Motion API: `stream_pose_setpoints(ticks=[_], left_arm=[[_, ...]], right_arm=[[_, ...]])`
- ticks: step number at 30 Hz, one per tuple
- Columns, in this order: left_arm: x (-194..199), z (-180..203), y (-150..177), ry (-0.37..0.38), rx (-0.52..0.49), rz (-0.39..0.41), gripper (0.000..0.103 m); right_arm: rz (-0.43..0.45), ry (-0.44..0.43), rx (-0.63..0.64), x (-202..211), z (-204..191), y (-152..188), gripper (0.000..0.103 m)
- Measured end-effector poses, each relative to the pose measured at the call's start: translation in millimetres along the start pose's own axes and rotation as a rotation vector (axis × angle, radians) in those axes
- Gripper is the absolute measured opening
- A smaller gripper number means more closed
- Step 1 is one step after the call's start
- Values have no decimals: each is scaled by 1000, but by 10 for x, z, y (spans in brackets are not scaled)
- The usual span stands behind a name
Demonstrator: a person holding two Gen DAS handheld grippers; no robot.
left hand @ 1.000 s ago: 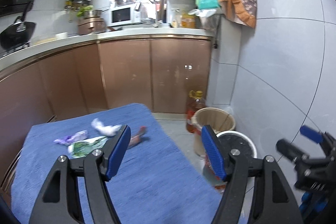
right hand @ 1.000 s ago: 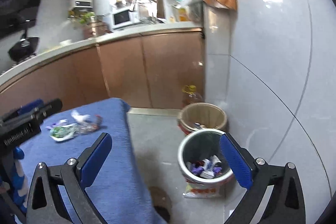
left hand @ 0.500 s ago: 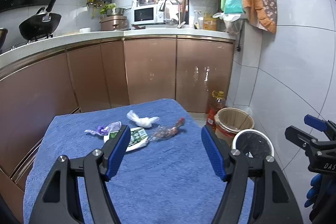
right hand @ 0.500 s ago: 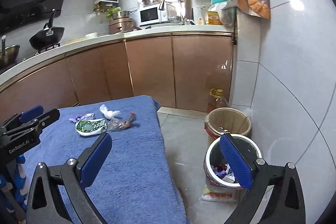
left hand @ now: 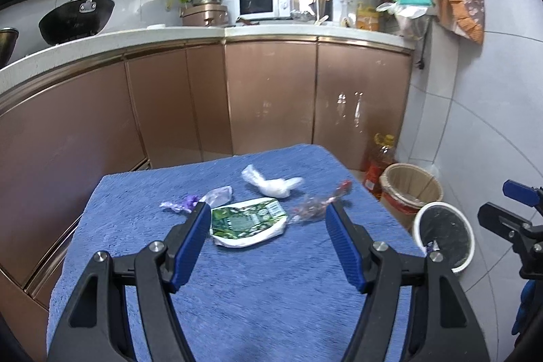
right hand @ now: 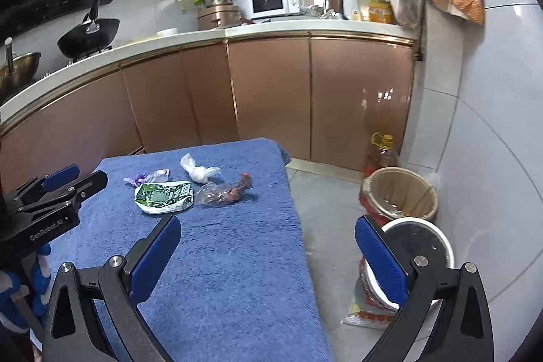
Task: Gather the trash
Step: 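Return both tools to the table toward the green pouch and bottle, then grasp the green juice pouch with the left tool while the right tool grasps the plastic bottle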
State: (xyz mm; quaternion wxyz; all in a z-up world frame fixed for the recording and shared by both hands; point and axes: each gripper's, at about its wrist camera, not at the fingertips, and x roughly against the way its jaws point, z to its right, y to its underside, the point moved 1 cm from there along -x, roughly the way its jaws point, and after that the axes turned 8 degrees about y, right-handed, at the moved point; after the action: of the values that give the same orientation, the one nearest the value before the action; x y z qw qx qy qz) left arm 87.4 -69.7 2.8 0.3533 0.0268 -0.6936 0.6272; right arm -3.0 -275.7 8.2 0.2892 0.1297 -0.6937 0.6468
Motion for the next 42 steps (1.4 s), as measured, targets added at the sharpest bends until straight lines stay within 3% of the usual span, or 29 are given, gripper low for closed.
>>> stream_pose_setpoints(ticks=[12, 17, 23, 29, 36, 37, 39, 42], left_arm=[[-513, -862, 209, -63, 51, -135, 68], [-799, -1174, 286, 15, 111, -222, 68], [-1230, -1238, 237, 121, 175, -288, 68], [-1665, -1252, 286, 170, 272, -350, 67], [-1951, -1214, 294, 221, 301, -371, 67], [-1951, -1196, 297, 216, 295, -370, 67], [-1936, -1151, 310, 199, 275, -369, 53], [-1865, -1135, 338, 220, 299, -353, 48]], right_arm=[[-109, -133, 99, -915, -327, -115, 103], [-167, -209, 86, -1412, -444, -166, 103], [-215, -257, 27, -1940, -511, -218, 101], [-267, -280, -23, -2281, -501, -191, 86], [-297, -325, -44, -2456, -504, -169, 73], [-304, -331, -49, -2479, -500, -154, 69], [-319, -345, -57, -2515, -491, -114, 55], [-309, -365, -62, -2493, -490, -94, 33]])
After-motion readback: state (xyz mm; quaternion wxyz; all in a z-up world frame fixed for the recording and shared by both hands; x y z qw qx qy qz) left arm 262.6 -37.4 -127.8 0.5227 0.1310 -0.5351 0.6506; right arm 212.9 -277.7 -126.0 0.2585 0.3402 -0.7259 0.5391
